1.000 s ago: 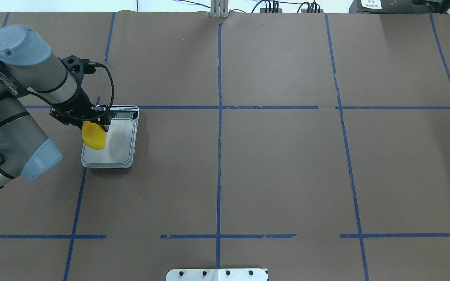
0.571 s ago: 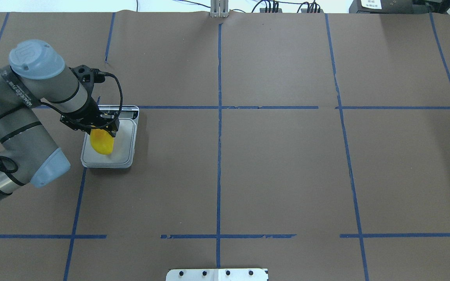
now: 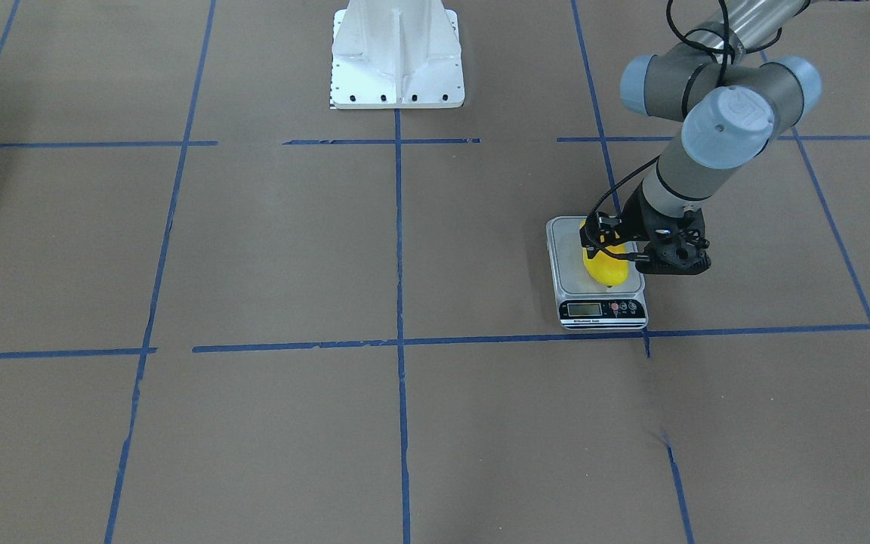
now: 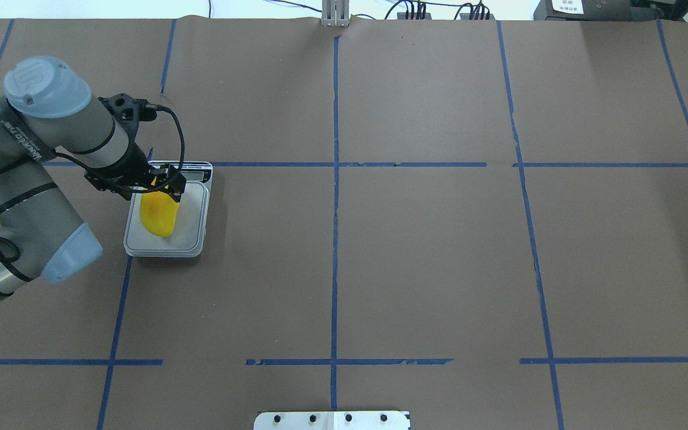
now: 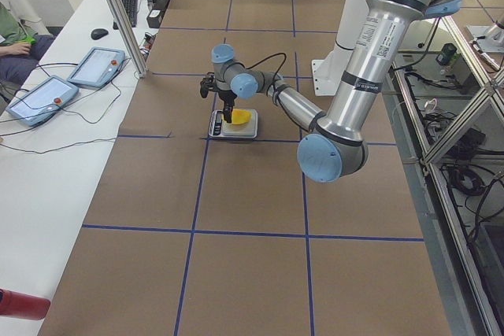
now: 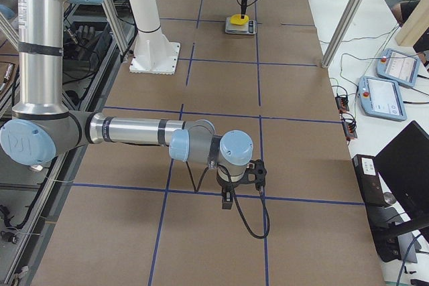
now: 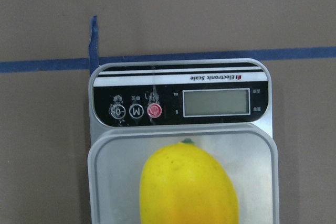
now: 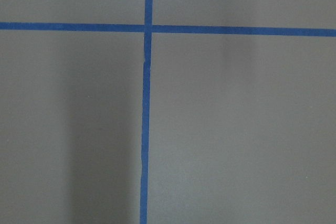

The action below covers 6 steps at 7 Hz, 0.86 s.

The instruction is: Weigh mango

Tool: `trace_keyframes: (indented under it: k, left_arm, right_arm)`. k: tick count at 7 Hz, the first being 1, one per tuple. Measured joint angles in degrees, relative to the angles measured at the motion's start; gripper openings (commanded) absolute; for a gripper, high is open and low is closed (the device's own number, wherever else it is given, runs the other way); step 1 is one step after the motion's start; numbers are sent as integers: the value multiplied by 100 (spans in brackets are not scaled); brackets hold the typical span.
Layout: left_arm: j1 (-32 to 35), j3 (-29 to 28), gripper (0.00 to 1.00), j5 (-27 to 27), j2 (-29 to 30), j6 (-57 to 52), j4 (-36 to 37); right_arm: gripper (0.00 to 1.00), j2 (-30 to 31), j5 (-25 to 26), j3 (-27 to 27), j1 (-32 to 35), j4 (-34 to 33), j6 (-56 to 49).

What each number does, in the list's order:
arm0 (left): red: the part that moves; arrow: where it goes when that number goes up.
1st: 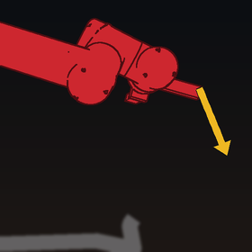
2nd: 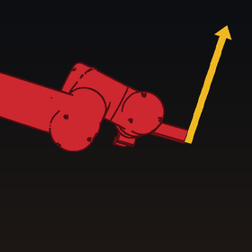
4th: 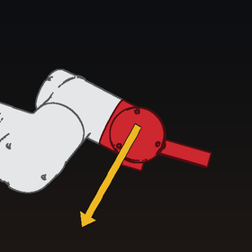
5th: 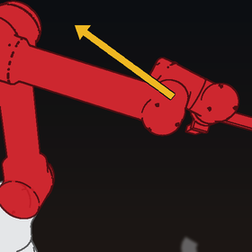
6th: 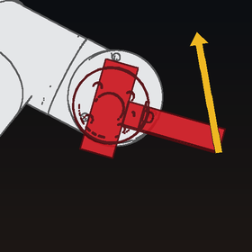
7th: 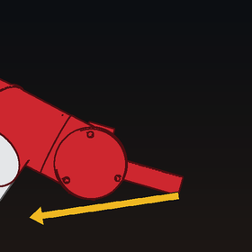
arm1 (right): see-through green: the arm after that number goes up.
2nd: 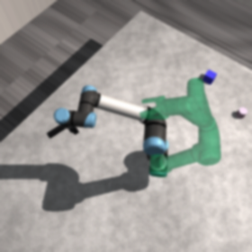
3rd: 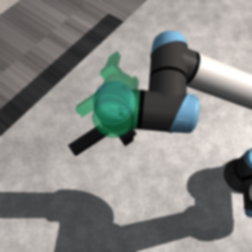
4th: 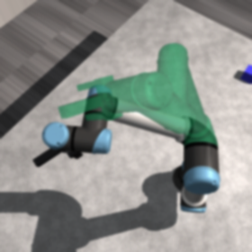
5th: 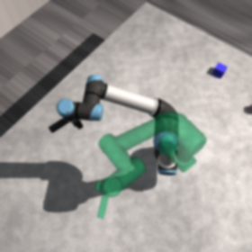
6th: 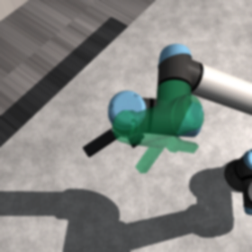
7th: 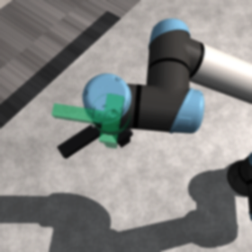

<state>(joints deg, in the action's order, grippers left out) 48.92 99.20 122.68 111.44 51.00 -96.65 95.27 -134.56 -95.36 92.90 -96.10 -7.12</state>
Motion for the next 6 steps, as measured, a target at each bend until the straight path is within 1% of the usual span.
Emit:
trace_keyframes:
  k: [2,4,6]
  left_arm:
    - [659,358,100,100,-137,-361,206]
    - [1612,450,100,379,-291,-1638,733]
    - [2660,338,100,525,-803,-3162,909]
  right_arm:
    - [100,0,0,0,0,-2,0]
    - [100,0,0,0,0,1,0]
    - [100,0,0,0,0,-2,0]
